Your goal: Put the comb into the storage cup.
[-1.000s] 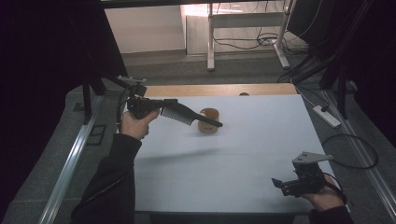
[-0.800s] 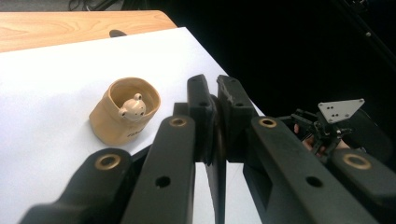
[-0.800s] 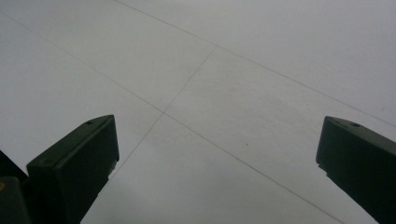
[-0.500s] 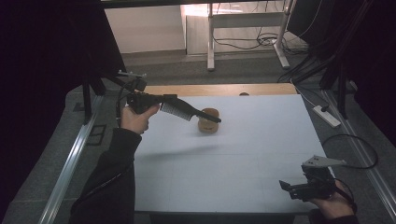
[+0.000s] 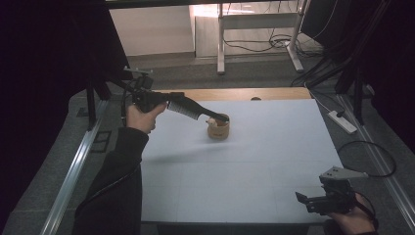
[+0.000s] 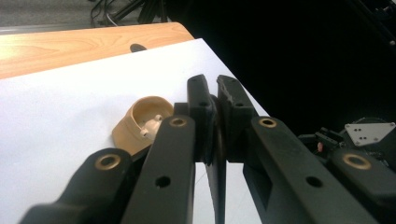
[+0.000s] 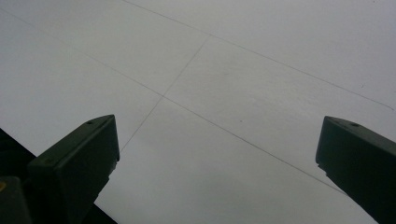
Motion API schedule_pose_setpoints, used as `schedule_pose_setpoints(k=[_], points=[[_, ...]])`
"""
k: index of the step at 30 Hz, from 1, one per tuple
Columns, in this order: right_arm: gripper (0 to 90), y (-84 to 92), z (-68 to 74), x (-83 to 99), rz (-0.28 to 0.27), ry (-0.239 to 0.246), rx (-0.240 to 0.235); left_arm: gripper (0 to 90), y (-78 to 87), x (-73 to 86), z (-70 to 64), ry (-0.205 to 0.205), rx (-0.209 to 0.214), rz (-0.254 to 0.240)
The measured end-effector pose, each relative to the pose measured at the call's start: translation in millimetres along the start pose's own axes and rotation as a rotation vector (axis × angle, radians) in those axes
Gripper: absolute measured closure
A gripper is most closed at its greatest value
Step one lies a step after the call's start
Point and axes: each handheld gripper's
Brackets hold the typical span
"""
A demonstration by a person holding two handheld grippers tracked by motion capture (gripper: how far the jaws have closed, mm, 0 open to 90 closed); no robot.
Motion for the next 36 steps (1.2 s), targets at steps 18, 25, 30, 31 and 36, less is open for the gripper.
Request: schedule_pose_setpoints(k=[18, 25, 30, 31, 36], points=[[0.1, 0.7, 0.9, 0.7, -0.008, 0.013, 0.000, 83.7, -5.9, -9.5, 16.0, 0.025, -0.046, 0.012], [0.1, 0.5, 1.0, 0.6, -0.004, 0.016, -0.001, 83.7, -8.1, -12.5, 20.6, 0.029, -0.058, 0.017], [0.2, 0.2, 1.4, 0.6, 0.000, 0.017, 0.000, 83.7, -11.4, -14.0, 23.8, 0.033, -0.068, 0.024], [0.3, 0.1, 1.4, 0.6, -0.001, 0.017, -0.001, 83.8, -12.0, -14.2, 24.6, 0.033, -0.072, 0.028], [0.3, 0.1, 1.4, 0.7, -0.001, 0.018, -0.003, 83.8, -16.5, -14.1, 27.6, 0.035, -0.083, 0.041]])
Point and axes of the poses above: each handheld gripper's, and its own axes: y roughly backward along the jaws, x roughly out of its underside, z roughly to its left, and after that the axes turned 14 degrees about -y, right-handed
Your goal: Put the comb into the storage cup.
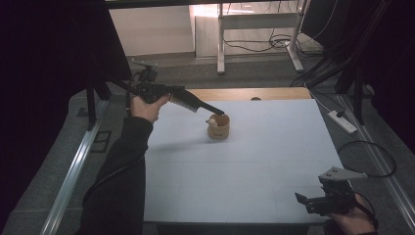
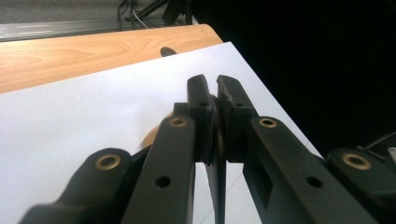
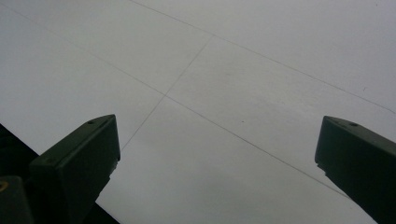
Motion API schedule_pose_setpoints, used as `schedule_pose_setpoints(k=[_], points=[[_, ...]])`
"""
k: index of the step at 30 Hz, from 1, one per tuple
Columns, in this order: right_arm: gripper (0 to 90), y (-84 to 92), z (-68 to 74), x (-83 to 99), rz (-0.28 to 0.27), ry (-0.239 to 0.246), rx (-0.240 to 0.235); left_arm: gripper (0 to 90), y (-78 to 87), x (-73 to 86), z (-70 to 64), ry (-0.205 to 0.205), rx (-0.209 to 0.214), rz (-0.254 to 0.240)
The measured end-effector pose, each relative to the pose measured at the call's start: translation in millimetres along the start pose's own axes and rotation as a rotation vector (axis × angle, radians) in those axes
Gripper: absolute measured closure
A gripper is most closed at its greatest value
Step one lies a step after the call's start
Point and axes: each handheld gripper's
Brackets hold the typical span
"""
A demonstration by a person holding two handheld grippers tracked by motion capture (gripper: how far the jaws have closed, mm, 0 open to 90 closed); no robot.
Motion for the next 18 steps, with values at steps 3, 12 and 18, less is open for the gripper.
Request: schedule_pose_setpoints(k=[3, 12, 18], points=[[0.4, 0.1, -0.2, -0.1, 0.002, -0.001, -0.001, 83.7, -2.2, 0.1, 2.0, 0.003, -0.004, 0.003], [0.6, -0.3, 0.2, 0.0, 0.005, 0.004, -0.001, 83.7, -9.1, 0.2, 7.8, 0.013, -0.015, 0.013], [0.8, -0.5, 0.5, 0.1, 0.007, 0.008, -0.003, 83.7, -15.4, 1.5, 10.2, 0.019, -0.019, 0.026]])
Point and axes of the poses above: each handheld gripper's, and its own axes: y roughly backward along the jaws, x roughly out of its underside, z roughly to its left, and after that the axes turned 14 degrees about -y, right-handed
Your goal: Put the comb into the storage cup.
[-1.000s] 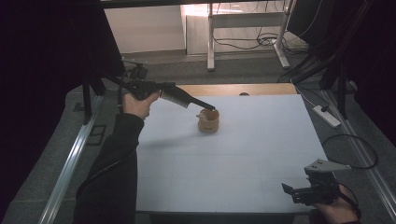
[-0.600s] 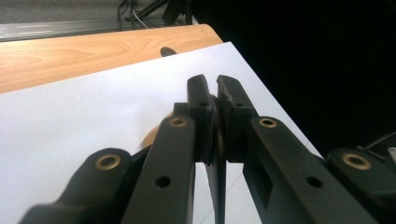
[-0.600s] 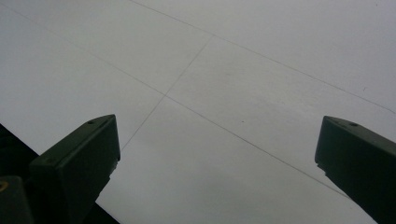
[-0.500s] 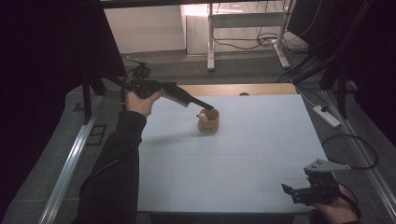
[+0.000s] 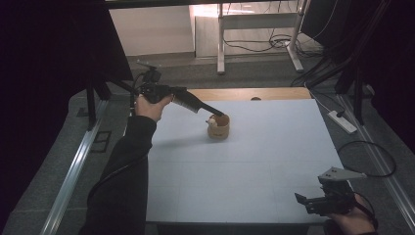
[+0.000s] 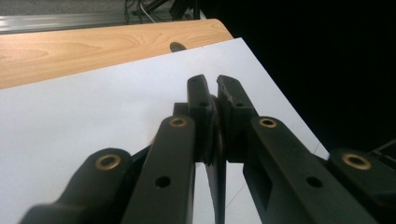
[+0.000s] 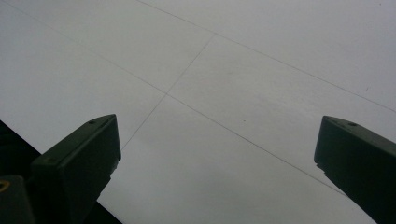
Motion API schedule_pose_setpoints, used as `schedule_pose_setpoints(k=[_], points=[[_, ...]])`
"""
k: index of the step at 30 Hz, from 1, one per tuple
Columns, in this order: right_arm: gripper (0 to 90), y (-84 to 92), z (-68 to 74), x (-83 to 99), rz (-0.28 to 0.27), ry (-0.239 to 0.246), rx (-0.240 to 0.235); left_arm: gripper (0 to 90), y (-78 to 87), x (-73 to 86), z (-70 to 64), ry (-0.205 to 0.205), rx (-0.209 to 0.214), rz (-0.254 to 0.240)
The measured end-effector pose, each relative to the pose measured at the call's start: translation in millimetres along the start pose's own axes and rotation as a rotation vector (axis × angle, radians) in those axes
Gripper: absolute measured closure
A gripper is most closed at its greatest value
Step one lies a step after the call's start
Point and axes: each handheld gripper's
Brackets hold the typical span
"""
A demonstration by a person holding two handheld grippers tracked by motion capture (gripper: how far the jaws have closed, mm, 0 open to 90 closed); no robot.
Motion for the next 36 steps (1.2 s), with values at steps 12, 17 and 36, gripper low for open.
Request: schedule_pose_setpoints(k=[12, 17, 36], points=[[0.9, -0.3, 0.1, 0.0, 0.005, 0.003, -0.003, 83.7, -12.3, 2.8, 4.2, 0.004, 0.006, 0.031], [1.0, -0.6, 0.3, -0.1, 0.008, 0.005, -0.003, 83.7, -20.0, 4.7, 5.6, 0.009, 0.010, 0.045], [1.2, -1.4, 1.0, -0.1, 0.018, 0.015, -0.008, 83.7, -41.2, 11.3, 9.9, 0.018, 0.002, 0.088]])
Point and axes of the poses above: each handheld gripper's, and its own axes: y roughly backward along the jaws, x roughly out of its underside, z roughly to its left, and after that the axes turned 14 degrees about -y, right-handed
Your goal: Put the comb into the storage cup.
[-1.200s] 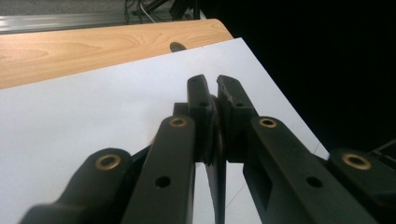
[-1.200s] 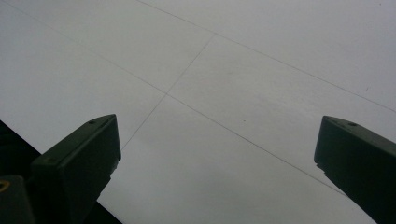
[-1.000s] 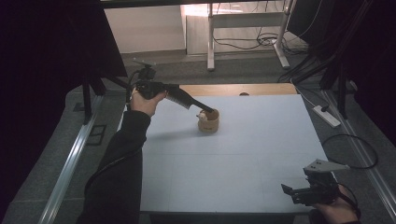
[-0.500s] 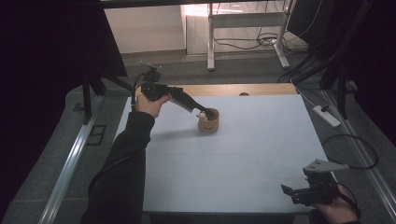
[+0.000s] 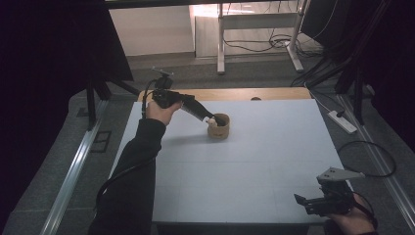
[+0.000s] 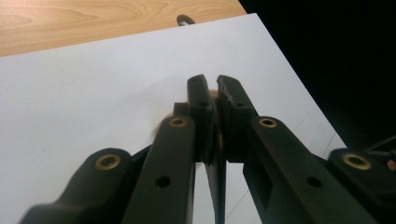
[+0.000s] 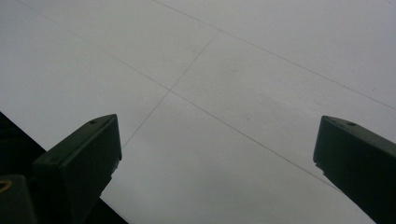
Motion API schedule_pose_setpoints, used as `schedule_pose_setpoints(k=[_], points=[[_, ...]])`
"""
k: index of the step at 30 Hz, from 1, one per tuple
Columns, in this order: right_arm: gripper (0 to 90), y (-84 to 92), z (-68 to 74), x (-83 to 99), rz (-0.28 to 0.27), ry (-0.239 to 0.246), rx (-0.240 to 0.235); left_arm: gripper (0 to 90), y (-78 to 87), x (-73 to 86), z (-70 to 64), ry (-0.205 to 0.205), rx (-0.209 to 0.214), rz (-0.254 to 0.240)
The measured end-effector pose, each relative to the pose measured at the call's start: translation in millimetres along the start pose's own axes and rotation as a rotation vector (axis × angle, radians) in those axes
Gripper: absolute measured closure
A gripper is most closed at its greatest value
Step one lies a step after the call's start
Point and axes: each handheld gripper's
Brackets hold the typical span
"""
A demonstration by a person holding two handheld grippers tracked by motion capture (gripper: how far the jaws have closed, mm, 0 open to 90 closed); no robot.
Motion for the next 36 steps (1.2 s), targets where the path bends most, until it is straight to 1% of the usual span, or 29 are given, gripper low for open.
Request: schedule_pose_setpoints(k=[12, 18, 33, 36], points=[[1.3, -0.7, 0.7, -0.1, 0.007, 0.009, 0.001, 83.6, -2.4, 0.7, 0.3, 0.002, -0.005, -0.009], [1.5, -1.1, 1.1, -0.1, 0.012, 0.012, 0.002, 83.4, -7.1, 1.1, -1.5, -0.012, 0.000, 0.005], [1.9, -1.9, 1.8, -0.2, 0.020, 0.017, 0.005, 82.3, -11.8, 1.9, -2.4, -0.025, 0.000, -0.006], [1.9, -2.0, 1.9, -0.2, 0.021, 0.018, 0.005, 79.7, -12.4, 2.7, -2.0, -0.025, -0.003, -0.016]])
Point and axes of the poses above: each handheld gripper's, and its own axes: y roughly backward along the jaws, x roughly out of its underside, z roughly to its left, and after that the axes turned 14 degrees about -y, right-handed
